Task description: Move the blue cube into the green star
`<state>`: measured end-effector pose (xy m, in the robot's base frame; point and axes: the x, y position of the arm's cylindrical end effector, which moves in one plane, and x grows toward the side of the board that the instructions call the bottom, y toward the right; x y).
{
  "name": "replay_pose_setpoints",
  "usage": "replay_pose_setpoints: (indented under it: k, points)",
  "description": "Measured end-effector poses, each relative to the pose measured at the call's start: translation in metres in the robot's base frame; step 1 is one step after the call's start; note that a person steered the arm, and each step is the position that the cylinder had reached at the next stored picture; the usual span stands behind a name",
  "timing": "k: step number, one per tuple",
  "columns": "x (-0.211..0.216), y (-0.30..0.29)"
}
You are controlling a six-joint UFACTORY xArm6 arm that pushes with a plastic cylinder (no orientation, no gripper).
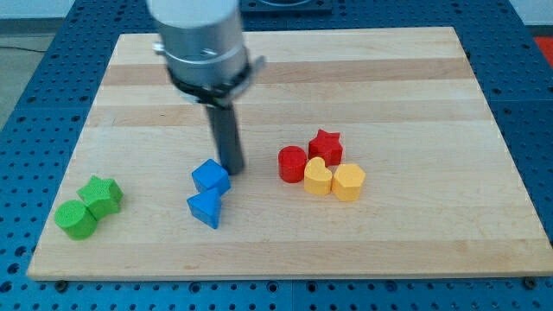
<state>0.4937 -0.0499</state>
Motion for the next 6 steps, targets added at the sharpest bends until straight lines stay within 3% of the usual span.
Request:
replay_pose_setpoints:
  k: [1,2,3,4,5,6]
  points:
    - [0.019,-0.001]
    - [0.023,-0.086]
    - [0.014,-0.098]
    - [-0.029,-0.048]
    - [-0.021,-0.128]
    - [0.005,-0.137]
